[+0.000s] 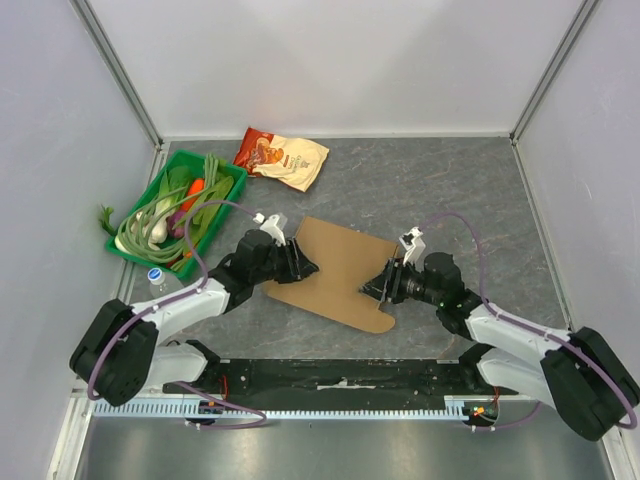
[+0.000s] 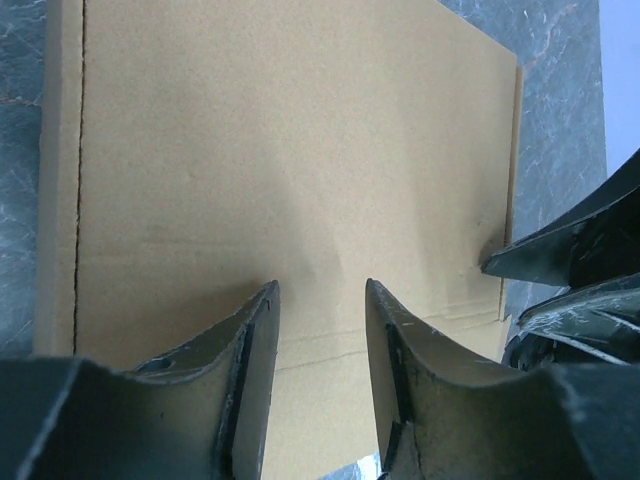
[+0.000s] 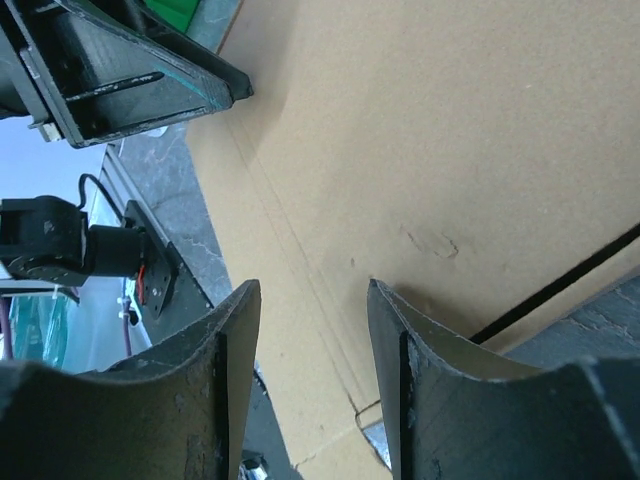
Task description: Fold the paper box
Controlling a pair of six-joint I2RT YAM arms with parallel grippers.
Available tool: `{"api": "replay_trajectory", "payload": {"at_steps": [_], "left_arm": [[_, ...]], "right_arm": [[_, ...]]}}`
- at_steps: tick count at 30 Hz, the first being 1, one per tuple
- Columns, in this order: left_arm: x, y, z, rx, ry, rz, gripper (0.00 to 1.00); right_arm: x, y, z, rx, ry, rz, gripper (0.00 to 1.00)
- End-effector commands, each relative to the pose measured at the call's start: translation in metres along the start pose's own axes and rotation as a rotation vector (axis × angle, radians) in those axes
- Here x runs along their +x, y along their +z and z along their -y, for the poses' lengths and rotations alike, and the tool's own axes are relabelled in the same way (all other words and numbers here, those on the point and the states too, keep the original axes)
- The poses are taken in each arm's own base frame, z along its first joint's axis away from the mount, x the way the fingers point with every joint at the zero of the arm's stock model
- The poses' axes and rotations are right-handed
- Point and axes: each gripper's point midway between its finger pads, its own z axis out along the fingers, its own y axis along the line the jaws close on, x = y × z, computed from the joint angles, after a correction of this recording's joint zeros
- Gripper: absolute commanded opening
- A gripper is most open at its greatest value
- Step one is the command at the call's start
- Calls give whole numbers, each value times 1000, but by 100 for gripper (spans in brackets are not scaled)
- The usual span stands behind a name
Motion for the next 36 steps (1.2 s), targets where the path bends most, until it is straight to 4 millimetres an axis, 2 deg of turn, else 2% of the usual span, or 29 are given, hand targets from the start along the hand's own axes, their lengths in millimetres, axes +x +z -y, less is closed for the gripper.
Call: {"api": "replay_trajectory", "payload": {"at_steps": [1,3,4,5,6,7,8,9,10,11,12,13,15,16,18,20,21,26,32,36], "left_arm": [[-8,-16,9,14,54,-4,50],[-21,-26,23,59,69,17,54],[-34,-34,25,67,68,55,57],[-41,-40,26,64,70,79,58],[-43,-46,20,41,59,77,60],[-56,-56,15,28,57,124,63],[-60,-59,8,0,45,140,64],[-59,-63,-2,-29,28,139,66],[-65,-67,-13,-58,-8,165,68],[-64,-68,-18,-64,-31,165,68],[-56,-66,-29,-77,-61,147,68],[-59,-66,-33,-72,-88,168,69],[-49,-60,-43,-80,-131,143,69],[-54,-58,-39,-52,-143,167,69],[-48,-54,-41,-32,-162,167,67],[-52,-54,-43,-36,-163,192,67],[-52,-54,-44,-41,-158,196,67],[-49,-56,-49,-75,-136,178,67],[-50,-63,-49,-91,-114,191,68],[-48,-61,-45,-81,-107,153,70]], "right_arm": [[-8,-14,-20,-79,-39,-13,55],[-19,-19,-33,-110,-72,-2,55],[-25,-20,-30,-83,-77,10,56],[-21,-24,-19,-15,-62,-15,56],[-33,-27,-20,19,-94,5,56],[-44,-29,-7,107,-101,40,57],[-34,-37,7,195,-82,-8,59],[-46,-41,5,229,-101,10,60],[-48,-45,12,274,-120,5,61],[-44,-50,22,343,-114,-15,62],[-49,-52,24,370,-117,-8,63],[-48,-53,31,401,-112,-14,63],[-49,-53,38,424,-102,-8,64],[-50,-53,45,441,-84,-8,63],[-53,-46,43,394,-68,-3,61],[-57,-37,39,333,-52,13,59],[-51,-35,38,304,-37,-4,57],[-50,-32,55,290,22,22,45],[-47,-31,70,283,59,33,38],[-42,-31,78,283,69,26,36]]}}
